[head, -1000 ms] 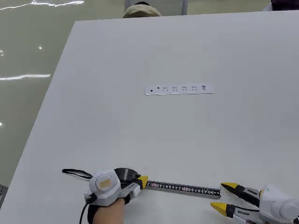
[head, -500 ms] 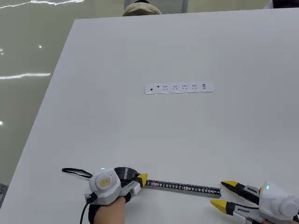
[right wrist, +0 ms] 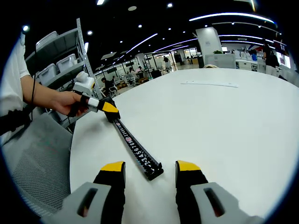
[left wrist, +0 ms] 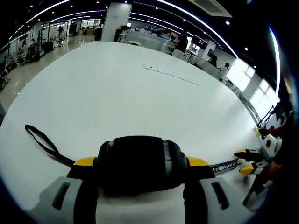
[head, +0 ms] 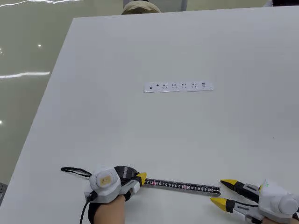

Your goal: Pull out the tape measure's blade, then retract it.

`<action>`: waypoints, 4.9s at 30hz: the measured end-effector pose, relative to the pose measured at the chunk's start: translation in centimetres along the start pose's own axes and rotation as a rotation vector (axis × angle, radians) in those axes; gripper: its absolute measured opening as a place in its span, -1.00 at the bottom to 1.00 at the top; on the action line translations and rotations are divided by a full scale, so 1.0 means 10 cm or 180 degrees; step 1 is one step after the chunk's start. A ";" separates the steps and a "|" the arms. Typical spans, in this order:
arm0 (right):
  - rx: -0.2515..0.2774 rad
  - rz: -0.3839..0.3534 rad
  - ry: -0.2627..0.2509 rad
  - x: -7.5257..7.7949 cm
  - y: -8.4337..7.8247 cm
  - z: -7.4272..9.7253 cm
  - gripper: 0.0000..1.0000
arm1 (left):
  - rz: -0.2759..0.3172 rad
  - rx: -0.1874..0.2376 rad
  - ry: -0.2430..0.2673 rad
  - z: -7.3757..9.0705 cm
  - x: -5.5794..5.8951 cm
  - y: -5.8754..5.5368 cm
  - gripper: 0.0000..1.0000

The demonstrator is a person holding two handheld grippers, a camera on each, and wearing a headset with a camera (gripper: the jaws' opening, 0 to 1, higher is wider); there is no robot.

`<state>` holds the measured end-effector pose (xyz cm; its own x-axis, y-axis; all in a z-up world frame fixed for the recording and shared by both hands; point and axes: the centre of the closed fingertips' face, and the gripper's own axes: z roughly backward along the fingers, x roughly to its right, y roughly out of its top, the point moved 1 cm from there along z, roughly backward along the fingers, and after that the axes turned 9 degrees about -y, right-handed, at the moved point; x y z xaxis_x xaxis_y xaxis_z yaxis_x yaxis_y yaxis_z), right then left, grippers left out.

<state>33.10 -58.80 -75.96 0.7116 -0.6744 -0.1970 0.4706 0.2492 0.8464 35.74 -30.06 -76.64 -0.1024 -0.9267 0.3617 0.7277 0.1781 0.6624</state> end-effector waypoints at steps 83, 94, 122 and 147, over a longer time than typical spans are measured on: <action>-0.0020 0.0389 0.0319 0.04 -0.08 -0.04 -0.77 | -0.0113 -0.0034 0.0038 0.00 0.00 -0.02 0.45; -0.0012 0.0393 0.0301 0.07 -0.08 -0.05 -0.77 | -0.0135 -0.0033 0.0063 0.00 0.00 -0.02 0.44; -0.0006 0.0420 0.0267 0.06 -0.07 -0.05 -0.77 | -0.0023 -0.0015 0.0104 0.01 0.00 -0.02 0.43; -0.0011 0.0424 0.0259 0.06 -0.08 -0.05 -0.77 | 0.0024 -0.0018 0.0166 0.04 0.00 0.00 0.41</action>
<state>33.45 -59.08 -76.99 0.8077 -0.5767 -0.1226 0.3709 0.3352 0.8661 35.47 -29.96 -76.43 -0.0615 -0.9414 0.3318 0.7321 0.1834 0.6560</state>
